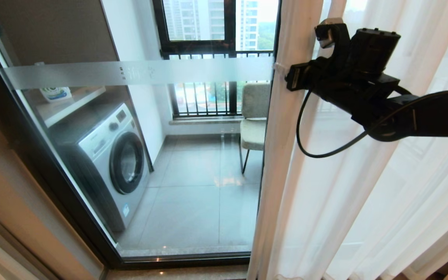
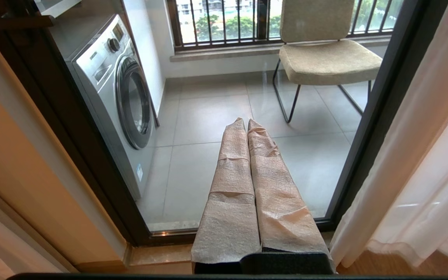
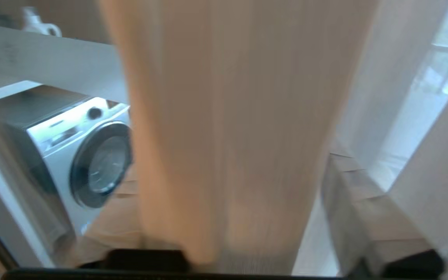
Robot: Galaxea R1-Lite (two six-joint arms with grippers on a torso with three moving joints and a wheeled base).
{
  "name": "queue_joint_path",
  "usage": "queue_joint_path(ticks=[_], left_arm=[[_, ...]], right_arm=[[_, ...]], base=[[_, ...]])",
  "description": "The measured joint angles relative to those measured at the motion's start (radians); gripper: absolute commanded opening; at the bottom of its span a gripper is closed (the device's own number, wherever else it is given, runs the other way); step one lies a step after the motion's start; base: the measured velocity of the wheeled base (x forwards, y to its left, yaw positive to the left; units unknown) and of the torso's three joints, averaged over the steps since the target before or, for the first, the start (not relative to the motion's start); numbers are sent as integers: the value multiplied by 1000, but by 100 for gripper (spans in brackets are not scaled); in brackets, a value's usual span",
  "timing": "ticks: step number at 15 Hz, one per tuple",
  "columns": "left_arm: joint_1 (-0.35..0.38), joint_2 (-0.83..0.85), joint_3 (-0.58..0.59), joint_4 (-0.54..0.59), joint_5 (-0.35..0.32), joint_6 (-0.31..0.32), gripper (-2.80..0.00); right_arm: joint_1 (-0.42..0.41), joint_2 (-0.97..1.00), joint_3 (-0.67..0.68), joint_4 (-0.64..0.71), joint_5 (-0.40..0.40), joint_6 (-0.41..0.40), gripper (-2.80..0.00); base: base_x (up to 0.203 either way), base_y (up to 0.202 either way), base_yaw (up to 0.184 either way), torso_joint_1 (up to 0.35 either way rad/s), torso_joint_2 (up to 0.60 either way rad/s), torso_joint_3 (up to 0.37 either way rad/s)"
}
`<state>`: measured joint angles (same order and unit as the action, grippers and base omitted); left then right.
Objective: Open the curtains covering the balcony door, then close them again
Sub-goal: Pull the inner curtains open on both sides
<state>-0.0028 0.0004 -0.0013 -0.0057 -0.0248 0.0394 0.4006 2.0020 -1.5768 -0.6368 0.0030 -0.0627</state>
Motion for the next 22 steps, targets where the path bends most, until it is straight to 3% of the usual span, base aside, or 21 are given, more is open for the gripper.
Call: queue_joint_path(ticks=[9, 13, 22], left_arm=[[0, 0, 0, 0, 0, 0, -280], [0, 0, 0, 0, 0, 0, -280], [0, 0, 0, 0, 0, 0, -280]], right_arm=[[-4, -31, 7, -3, -9, 2, -280], [-7, -78, 38, -1, -116, 4, -280], [-90, -224, 176, -9, -231, -1, -280]], base=[[0, 0, 0, 0, 0, 0], [0, 0, 0, 0, 0, 0], [0, 0, 0, 0, 0, 0]])
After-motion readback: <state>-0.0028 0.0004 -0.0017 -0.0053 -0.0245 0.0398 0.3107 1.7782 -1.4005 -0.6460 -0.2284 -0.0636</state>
